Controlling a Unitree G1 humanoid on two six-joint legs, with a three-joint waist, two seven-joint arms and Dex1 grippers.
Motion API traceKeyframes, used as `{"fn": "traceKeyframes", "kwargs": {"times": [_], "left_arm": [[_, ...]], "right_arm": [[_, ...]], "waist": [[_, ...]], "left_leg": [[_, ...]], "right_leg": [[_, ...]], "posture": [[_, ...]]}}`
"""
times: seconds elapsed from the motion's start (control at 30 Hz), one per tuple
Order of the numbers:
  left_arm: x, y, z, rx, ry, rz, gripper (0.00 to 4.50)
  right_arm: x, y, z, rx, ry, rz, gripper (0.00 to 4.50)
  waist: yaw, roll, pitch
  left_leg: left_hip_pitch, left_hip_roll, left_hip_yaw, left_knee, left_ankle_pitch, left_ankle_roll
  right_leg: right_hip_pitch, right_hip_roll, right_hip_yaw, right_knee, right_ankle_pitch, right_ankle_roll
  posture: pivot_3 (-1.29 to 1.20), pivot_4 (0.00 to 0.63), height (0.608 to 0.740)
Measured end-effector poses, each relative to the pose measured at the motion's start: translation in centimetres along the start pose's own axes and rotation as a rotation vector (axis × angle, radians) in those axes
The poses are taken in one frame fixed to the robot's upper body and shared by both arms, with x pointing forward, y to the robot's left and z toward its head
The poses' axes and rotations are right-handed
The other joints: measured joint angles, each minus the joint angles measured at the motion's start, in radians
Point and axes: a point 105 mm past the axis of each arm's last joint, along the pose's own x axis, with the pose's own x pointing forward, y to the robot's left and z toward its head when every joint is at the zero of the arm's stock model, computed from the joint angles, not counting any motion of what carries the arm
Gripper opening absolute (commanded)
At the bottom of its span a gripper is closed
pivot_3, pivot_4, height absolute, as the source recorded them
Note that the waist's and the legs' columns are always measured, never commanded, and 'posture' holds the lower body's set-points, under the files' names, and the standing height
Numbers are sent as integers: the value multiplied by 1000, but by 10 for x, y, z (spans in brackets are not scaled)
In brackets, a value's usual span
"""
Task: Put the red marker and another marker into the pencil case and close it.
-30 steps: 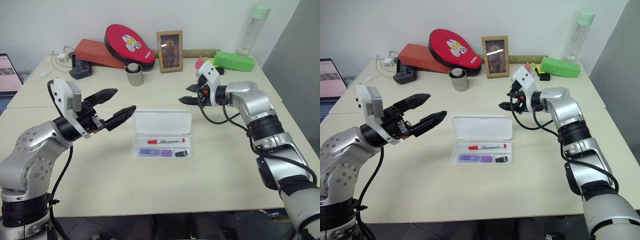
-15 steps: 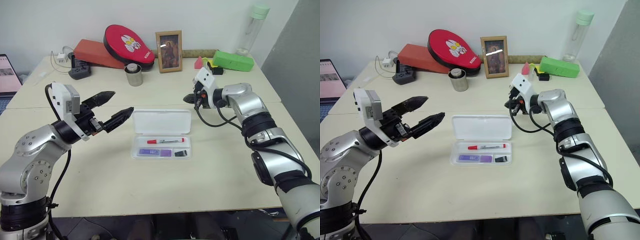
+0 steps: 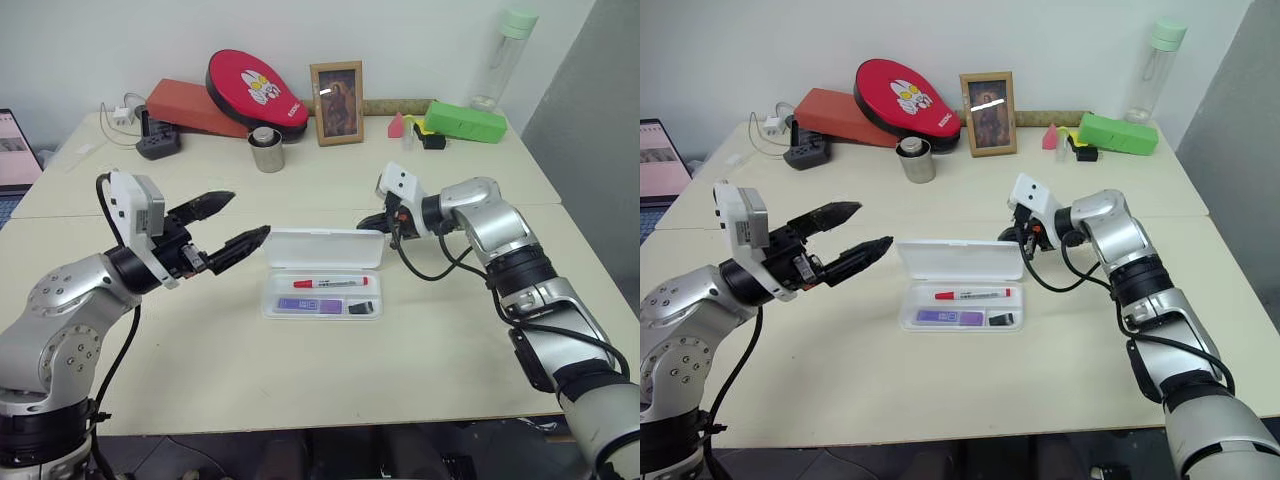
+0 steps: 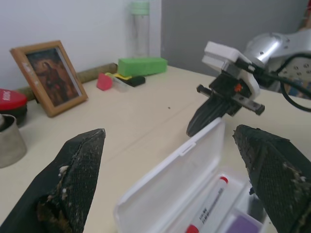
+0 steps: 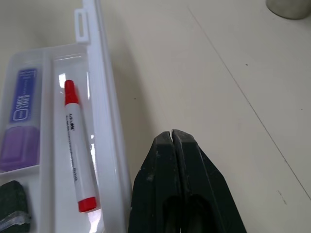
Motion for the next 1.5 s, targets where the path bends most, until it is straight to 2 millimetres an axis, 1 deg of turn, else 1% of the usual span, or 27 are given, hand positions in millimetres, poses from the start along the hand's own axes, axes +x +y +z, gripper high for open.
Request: {"fn": "traceKeyframes", "kwargs": {"times": [0.17,0.27,0.33,0.43,0.5,0.67,0.8,1.03,1.13,1.2,1.27,1.33,1.5], "left_arm": [[-10,-19,-10,-3,112,-124,4500],[-14,-26,-18,-15,169,-175,4500],[-15,-27,-19,-12,185,-190,4500],[-14,-27,-18,-10,182,-193,4500],[-14,-27,-16,-5,179,-194,4500],[-10,-27,-12,10,169,-202,4500],[-10,-27,-14,1,176,-206,4500],[-9,-29,-16,-9,185,-214,4500],[-8,-28,-15,-6,183,-213,4500],[-8,-28,-15,-6,183,-209,4500],[-8,-27,-14,-3,181,-205,4500],[-7,-27,-14,-1,179,-199,4500],[-7,-27,-14,-2,180,-198,4500]], "right_arm": [[0,26,3,-57,-9,80,15],[3,43,-1,-70,-1,122,15],[7,50,-7,-74,18,140,15],[13,58,-25,-72,71,139,15],[16,64,-33,-79,91,144,15],[21,71,-34,-178,124,129,15],[22,71,-35,-189,127,116,15],[21,71,-34,-185,123,114,15],[19,79,-32,-169,106,138,15],[19,89,-30,-242,107,169,15],[18,93,-29,-311,126,179,15],[19,97,-28,-327,130,189,15],[21,96,-30,-309,136,187,15]], "waist": [[0,1,0],[1,1,1],[1,1,1],[1,1,0],[1,1,0],[0,0,0],[0,0,-1],[0,0,-1],[0,0,-1],[0,0,-1],[0,0,-1],[0,0,-1],[0,0,-1]], "left_leg": [[0,0,0,0,0,0],[0,0,-1,0,0,0],[0,0,-1,0,0,0],[1,0,-1,0,0,0],[1,0,-1,0,0,0],[4,0,-1,0,0,0],[7,1,0,-1,0,0],[7,1,0,-1,0,0],[7,1,0,-1,0,0],[6,1,0,-1,0,0],[6,1,0,-1,0,0],[6,1,0,-1,0,0],[7,1,0,-1,0,0]], "right_leg": [[0,0,0,0,0,0],[0,0,0,0,0,0],[1,0,0,0,0,0],[1,0,-1,0,0,0],[1,0,-1,0,0,0],[3,0,0,0,0,0],[6,0,0,0,0,0],[6,0,0,0,0,0],[6,0,1,0,0,0],[5,0,1,0,0,0],[5,0,0,0,0,0],[5,0,1,0,0,0],[5,0,1,0,0,0]], "posture": [[0,150,740],[0,150,740],[0,150,740],[0,150,740],[0,150,740],[0,150,740],[0,150,740],[0,150,740],[0,150,740],[0,150,740],[0,150,740],[0,150,740],[0,150,740]]}}
